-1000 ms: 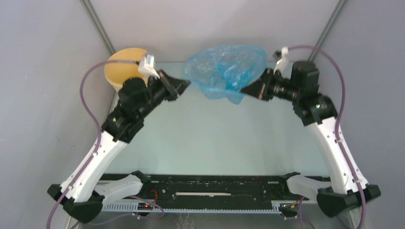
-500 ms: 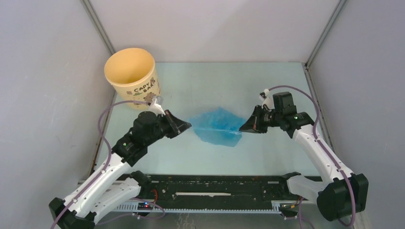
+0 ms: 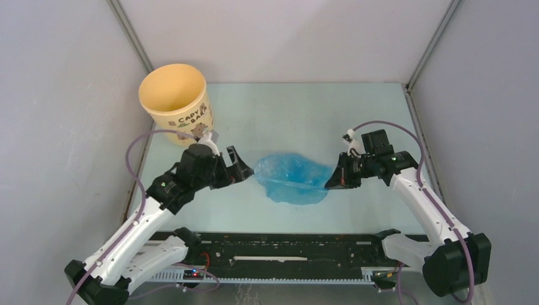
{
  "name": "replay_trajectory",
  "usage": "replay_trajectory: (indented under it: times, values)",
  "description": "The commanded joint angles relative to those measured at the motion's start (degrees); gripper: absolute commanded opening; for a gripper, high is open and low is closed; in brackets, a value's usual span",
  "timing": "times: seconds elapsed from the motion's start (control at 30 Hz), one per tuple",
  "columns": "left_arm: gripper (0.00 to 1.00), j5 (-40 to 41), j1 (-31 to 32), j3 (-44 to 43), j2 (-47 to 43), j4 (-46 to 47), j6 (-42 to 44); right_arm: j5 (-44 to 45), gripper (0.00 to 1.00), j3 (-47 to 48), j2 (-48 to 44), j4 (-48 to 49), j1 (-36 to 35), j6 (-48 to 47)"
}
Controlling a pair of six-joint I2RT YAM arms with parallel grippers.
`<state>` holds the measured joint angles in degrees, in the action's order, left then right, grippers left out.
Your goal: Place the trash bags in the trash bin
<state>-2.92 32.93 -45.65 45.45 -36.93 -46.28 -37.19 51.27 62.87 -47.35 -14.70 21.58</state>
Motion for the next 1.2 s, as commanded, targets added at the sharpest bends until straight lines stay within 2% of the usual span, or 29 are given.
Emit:
replay_trajectory:
  times: [0.0,0.2,0.37,0.53,0.67,0.77,0.9,1.03,1.07,1.13,1.17]
  values:
    - [1.00,3.68,-0.46,-12.40,4.90,-3.37,9.20,0.02,0.00,-0.64,-3.14,-3.84,-2.86,-4.28]
    - [1.00,0.62,-0.50,-28.57,25.64,-9.29,13.58,2.28,0.00,-1.27,-5.12,-4.60,-5.54,-0.95]
    - [1.00,-11.96,0.75,-37.35,40.00,-9.97,19.12,3.49,0.00,-2.14,-6.40,-4.21,-5.78,0.46]
    - [1.00,-22.11,5.45,-40.20,48.11,-11.34,22.43,4.68,0.00,-2.21,-7.33,-4.47,-5.87,1.01]
    - [0.99,-23.46,7.41,-39.13,48.83,-9.69,21.37,5.85,0.00,-2.46,-8.36,-4.51,-5.87,1.42]
    - [0.84,-22.02,7.67,-38.99,49.87,-9.59,20.04,5.86,0.00,-2.83,-8.54,-4.08,-5.87,1.91]
    - [0.56,-17.64,7.67,-40.35,51.99,-10.25,20.14,5.90,0.00,-2.84,-8.84,-3.98,-5.89,2.57]
    - [0.38,-14.81,7.64,-42.90,53.82,-11.06,20.88,6.45,0.00,-2.85,-9.32,-4.06,-5.94,3.29]
    - [0.29,-14.68,7.65,-43.64,54.06,-11.08,21.10,6.71,0.00,-2.84,-9.51,-4.02,-5.89,3.73]
    - [0.04,-10.82,7.65,-45.55,53.68,-11.98,21.38,7.01,0.00,-2.50,-9.61,-4.02,-5.87,5.09]
    - [0.01,-8.34,7.63,-46.36,52.82,-12.45,21.41,6.95,0.00,-2.11,-9.75,-4.06,-5.87,5.95]
